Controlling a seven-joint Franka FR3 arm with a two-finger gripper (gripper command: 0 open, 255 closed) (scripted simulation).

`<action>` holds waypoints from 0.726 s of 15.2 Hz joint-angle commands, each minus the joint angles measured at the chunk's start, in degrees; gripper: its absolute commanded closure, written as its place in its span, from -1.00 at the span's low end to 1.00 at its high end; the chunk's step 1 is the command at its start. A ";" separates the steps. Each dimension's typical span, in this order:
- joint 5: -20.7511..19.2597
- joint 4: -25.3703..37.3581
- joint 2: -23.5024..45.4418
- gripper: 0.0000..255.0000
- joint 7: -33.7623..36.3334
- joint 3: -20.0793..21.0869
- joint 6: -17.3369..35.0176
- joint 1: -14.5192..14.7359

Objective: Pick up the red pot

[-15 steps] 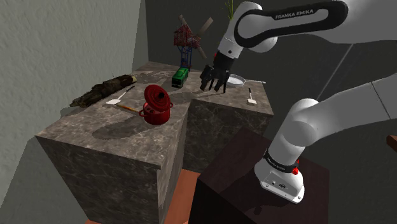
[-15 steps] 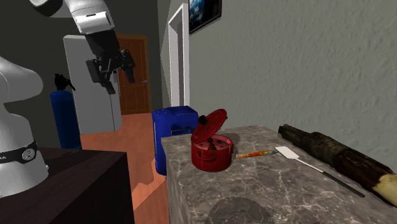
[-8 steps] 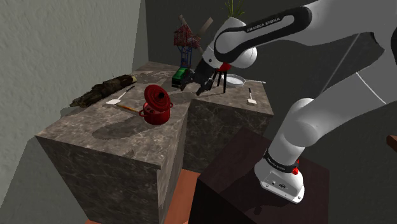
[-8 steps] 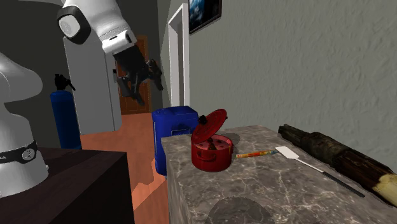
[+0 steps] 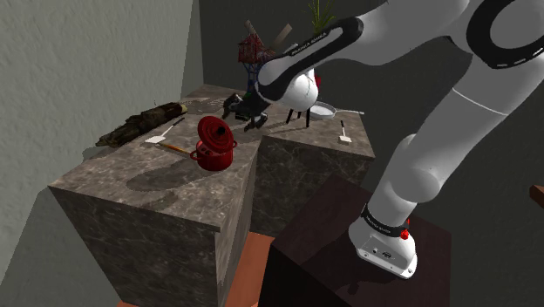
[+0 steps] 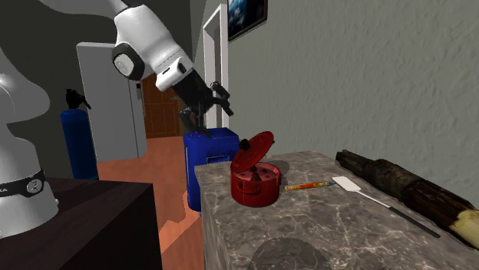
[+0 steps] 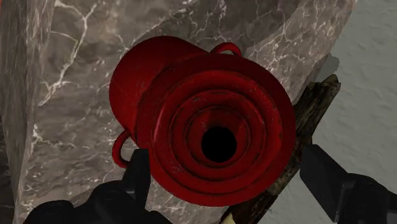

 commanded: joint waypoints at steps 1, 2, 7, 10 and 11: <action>5.08 3.10 4.87 -1.00 -0.66 -0.06 5.65 1.71; 8.42 5.15 7.34 -1.00 -2.14 -0.33 7.90 2.54; 27.29 11.28 13.89 -1.00 -17.39 1.27 12.46 3.00; 39.62 13.85 16.37 -1.00 -29.70 3.58 13.40 1.43; 43.93 14.83 17.22 -1.00 -34.12 4.27 13.67 0.88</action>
